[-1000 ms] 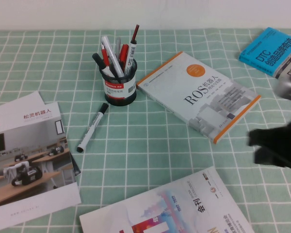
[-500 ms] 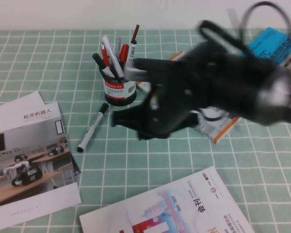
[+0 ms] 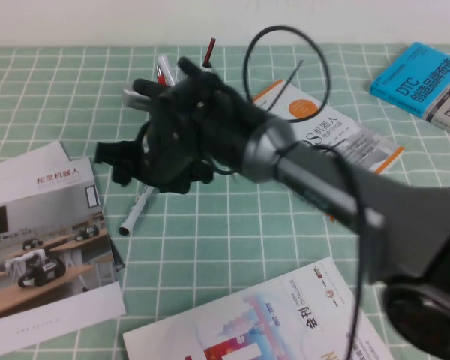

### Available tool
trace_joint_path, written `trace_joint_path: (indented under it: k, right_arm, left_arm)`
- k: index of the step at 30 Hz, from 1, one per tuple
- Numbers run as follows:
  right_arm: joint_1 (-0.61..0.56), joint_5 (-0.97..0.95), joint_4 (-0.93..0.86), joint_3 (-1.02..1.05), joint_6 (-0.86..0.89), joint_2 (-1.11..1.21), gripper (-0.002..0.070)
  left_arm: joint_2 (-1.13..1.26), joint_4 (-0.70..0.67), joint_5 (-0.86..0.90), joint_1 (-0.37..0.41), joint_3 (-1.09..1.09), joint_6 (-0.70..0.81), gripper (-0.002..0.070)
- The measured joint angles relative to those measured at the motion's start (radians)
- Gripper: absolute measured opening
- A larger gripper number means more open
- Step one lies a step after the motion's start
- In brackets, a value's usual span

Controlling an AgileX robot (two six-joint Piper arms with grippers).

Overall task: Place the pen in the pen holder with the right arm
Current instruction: Pick up the pen on the table

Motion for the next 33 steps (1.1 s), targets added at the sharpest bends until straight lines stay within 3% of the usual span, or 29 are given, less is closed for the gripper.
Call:
trace_joint_path:
  k: [12,28,33]
  right_arm:
    - [0.002,0.091,-0.005,-0.345,0.028,0.258,0.0424]
    - [0.002,0.157,-0.095,-0.37,0.016,0.295,0.0421]
    - [0.002,0.18,-0.097,-0.37,-0.043,0.295,0.0378]
  left_arm:
    - [0.0,0.0,0.0,0.0,0.0,0.0,-0.0006]
    - [0.0,0.0,0.0,0.0,0.0,0.0,-0.0006]
    - [0.0,0.0,0.0,0.0,0.0,0.0,-0.0006]
